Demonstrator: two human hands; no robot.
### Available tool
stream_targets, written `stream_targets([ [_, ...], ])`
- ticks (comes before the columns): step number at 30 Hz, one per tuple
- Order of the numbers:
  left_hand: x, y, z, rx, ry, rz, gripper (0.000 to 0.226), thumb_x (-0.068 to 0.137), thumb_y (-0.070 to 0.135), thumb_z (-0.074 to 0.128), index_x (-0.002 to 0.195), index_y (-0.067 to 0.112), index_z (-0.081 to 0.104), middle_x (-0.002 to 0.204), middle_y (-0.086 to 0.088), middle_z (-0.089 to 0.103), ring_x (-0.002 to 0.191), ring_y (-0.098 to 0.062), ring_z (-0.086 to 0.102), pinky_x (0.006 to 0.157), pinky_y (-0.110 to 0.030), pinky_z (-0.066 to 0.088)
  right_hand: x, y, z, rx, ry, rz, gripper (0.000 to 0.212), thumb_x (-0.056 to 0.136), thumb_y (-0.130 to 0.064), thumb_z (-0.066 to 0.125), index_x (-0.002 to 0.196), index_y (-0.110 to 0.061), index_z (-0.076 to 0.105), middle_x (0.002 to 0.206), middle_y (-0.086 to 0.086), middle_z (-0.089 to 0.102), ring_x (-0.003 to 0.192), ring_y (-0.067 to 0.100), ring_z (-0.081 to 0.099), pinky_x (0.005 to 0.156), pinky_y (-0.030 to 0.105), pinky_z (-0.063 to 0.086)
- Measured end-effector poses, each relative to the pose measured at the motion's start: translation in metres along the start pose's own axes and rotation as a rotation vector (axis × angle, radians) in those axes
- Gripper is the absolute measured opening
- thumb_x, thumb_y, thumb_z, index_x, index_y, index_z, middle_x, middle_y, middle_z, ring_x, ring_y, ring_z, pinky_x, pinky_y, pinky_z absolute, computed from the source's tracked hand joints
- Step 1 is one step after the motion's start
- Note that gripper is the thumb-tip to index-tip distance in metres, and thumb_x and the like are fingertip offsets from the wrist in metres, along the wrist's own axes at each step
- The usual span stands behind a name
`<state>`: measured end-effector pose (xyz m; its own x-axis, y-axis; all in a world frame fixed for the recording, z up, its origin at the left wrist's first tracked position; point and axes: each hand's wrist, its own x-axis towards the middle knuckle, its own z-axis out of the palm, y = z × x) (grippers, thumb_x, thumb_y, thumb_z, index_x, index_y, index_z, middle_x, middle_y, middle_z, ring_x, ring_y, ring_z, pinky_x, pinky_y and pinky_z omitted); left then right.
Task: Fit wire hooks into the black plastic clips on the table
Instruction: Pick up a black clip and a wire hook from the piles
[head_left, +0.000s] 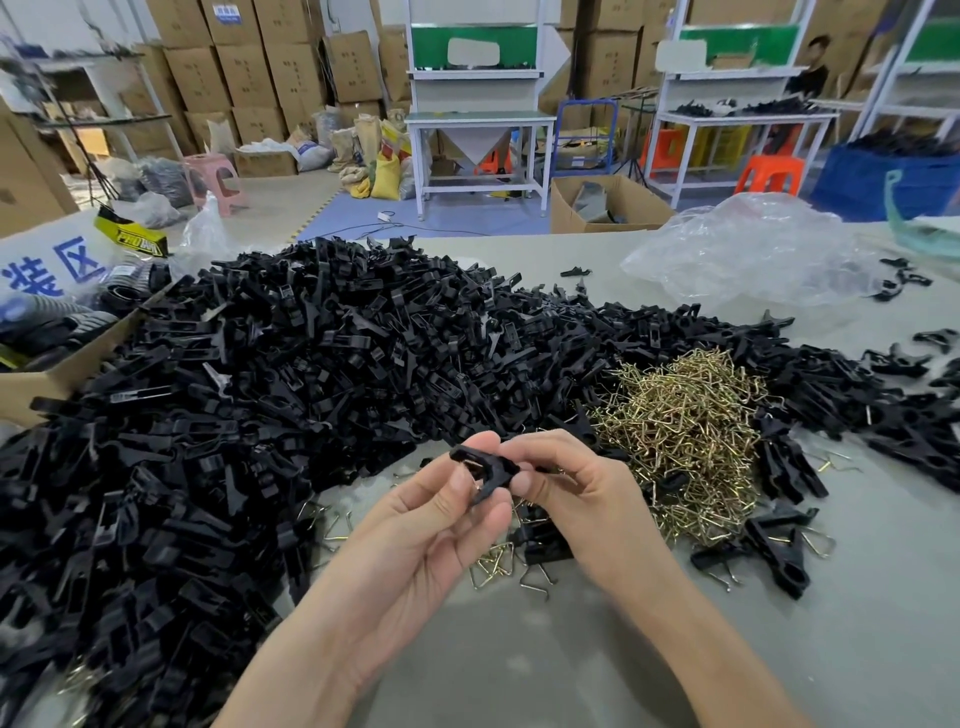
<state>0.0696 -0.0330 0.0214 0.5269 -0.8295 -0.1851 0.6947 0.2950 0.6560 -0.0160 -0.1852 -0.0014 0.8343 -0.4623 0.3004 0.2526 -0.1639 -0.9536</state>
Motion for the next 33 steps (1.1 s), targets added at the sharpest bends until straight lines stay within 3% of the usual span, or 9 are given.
stream_targets([
  [7, -0.0020, 0.0013, 0.0052, -0.020, -0.015, 0.034, 0.043, 0.086, -0.001, 0.065, 0.124, -0.017, 0.053, 0.108, -0.030, 0.058, 0.085, -0.030, 0.074, 0.071, -0.033, 0.061, -0.0001, 0.0039, -0.0013, -0.080, -0.008, 0.018, 0.023, 0.095, -0.003, 0.064, 0.108, -0.019, 0.074, 0.103, -0.006, 0.076, 0.099, 0.006, 0.070, 0.085, 0.012, 0.048],
  [14, -0.0013, 0.0007, 0.0064, 0.018, -0.027, 0.041, 0.038, 0.079, 0.008, 0.066, 0.114, -0.005, 0.070, 0.106, -0.026, 0.060, 0.086, -0.027, 0.074, 0.072, -0.031, 0.061, 0.0000, 0.0069, -0.0022, -0.111, 0.001, 0.006, 0.025, 0.096, -0.006, 0.064, 0.109, -0.025, 0.075, 0.103, -0.009, 0.075, 0.098, 0.005, 0.069, 0.084, 0.010, 0.047],
  [18, 0.0002, -0.0022, 0.0048, 0.084, -0.017, 0.049, 0.034, 0.081, 0.016, 0.066, 0.112, 0.003, 0.074, 0.090, -0.012, 0.069, 0.085, -0.022, 0.072, 0.074, -0.028, 0.060, -0.0016, 0.0077, -0.0020, -0.189, -0.034, -0.033, 0.034, 0.095, -0.003, 0.064, 0.110, -0.032, 0.074, 0.106, -0.015, 0.073, 0.102, 0.006, 0.068, 0.087, 0.012, 0.048],
  [23, 0.0019, -0.0054, 0.0041, 0.112, -0.001, 0.048, 0.028, 0.082, 0.017, 0.065, 0.105, 0.008, 0.078, 0.091, -0.010, 0.073, 0.081, -0.017, 0.072, 0.071, -0.024, 0.059, -0.0017, 0.0086, -0.0037, -0.241, -0.063, -0.070, 0.032, 0.096, -0.002, 0.063, 0.117, -0.024, 0.074, 0.110, -0.010, 0.071, 0.109, 0.014, 0.065, 0.093, 0.020, 0.049],
  [31, 0.0019, -0.0056, 0.0038, 0.122, -0.029, 0.042, 0.045, 0.067, 0.033, 0.090, 0.105, 0.011, 0.078, 0.087, -0.007, 0.074, 0.078, -0.014, 0.071, 0.071, -0.024, 0.059, -0.0023, 0.0068, -0.0030, -0.247, -0.073, -0.085, 0.035, 0.096, 0.001, 0.062, 0.118, -0.025, 0.074, 0.105, -0.015, 0.069, 0.105, 0.009, 0.065, 0.088, 0.012, 0.046],
  [33, 0.0028, -0.0067, 0.0041, 0.132, -0.015, 0.048, 0.034, 0.073, 0.030, 0.085, 0.102, 0.011, 0.079, 0.087, -0.009, 0.074, 0.075, -0.014, 0.070, 0.070, -0.023, 0.059, -0.0026, 0.0074, -0.0022, -0.276, -0.064, -0.095, 0.039, 0.095, 0.004, 0.062, 0.116, -0.026, 0.074, 0.103, -0.017, 0.068, 0.102, 0.007, 0.066, 0.086, 0.009, 0.046],
])
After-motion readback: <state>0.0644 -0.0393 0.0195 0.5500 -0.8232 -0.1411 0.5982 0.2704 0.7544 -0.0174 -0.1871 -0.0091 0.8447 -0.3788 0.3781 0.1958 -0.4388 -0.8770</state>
